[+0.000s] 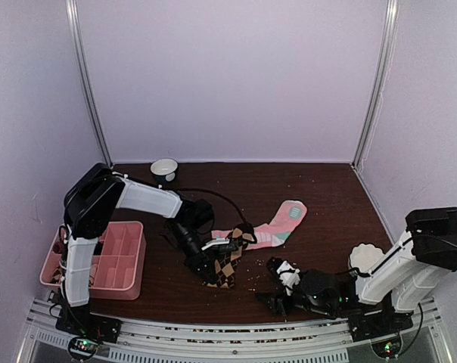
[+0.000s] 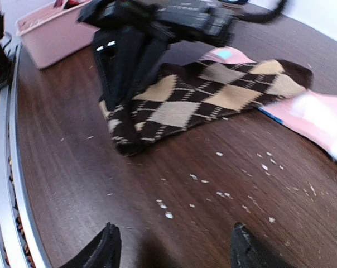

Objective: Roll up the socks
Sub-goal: Roll the sock.

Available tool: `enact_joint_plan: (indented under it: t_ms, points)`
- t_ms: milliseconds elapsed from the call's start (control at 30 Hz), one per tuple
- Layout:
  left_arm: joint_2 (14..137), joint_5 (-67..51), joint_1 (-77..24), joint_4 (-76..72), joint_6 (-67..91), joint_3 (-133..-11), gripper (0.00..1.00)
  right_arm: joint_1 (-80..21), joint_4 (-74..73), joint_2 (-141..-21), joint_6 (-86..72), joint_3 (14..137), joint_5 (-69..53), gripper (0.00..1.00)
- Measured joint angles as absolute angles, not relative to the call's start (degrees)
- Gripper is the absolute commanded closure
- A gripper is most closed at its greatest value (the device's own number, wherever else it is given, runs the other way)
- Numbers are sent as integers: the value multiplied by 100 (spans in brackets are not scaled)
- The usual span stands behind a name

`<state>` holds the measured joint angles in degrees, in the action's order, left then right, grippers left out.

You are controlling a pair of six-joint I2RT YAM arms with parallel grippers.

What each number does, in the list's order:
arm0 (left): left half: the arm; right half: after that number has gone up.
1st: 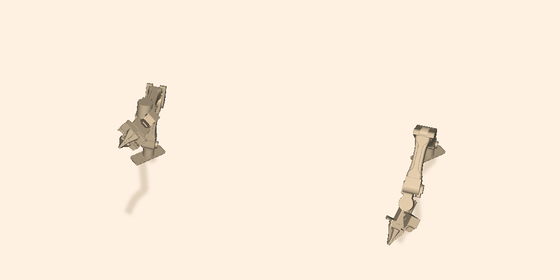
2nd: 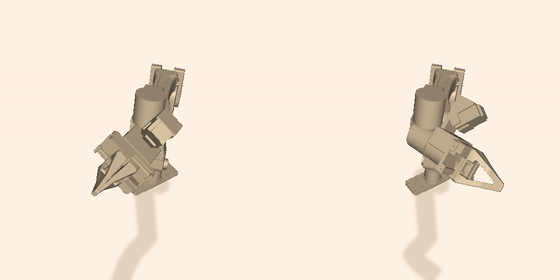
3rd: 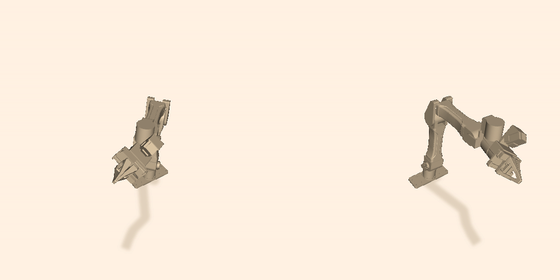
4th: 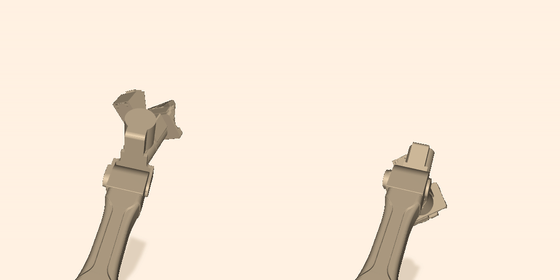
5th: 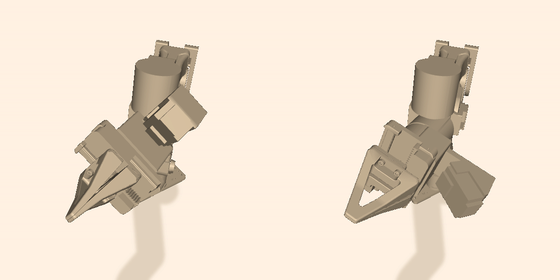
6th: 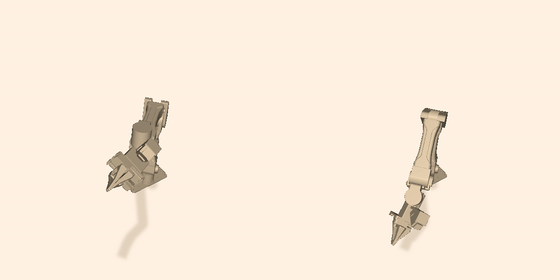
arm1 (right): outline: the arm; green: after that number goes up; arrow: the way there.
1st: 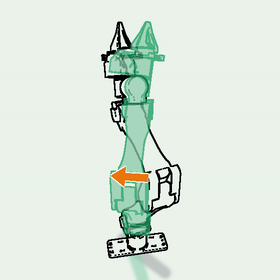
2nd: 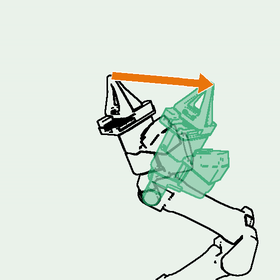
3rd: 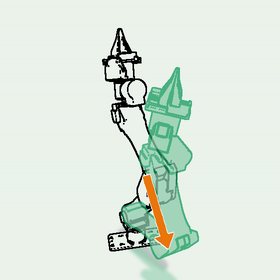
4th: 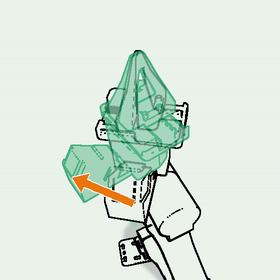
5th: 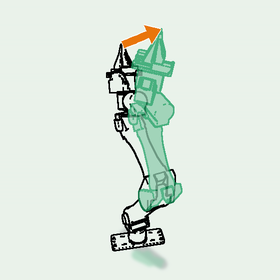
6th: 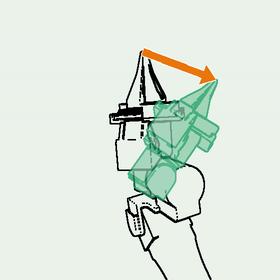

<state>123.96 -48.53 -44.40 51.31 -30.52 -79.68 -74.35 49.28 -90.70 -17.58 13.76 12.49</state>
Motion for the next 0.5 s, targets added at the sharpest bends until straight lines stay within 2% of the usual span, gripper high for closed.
enact_joint_plan:
  t_ms: [167,500]
  points:
    - [12431,-4862,-4412,5196,-3046,-8005,97,-7940,4711,-9491,-626,2311,1406,46]
    - [12436,-4814,-4407,5238,-3046,-8029,97,-7885,4235,-10178,733,3380,1304,56]
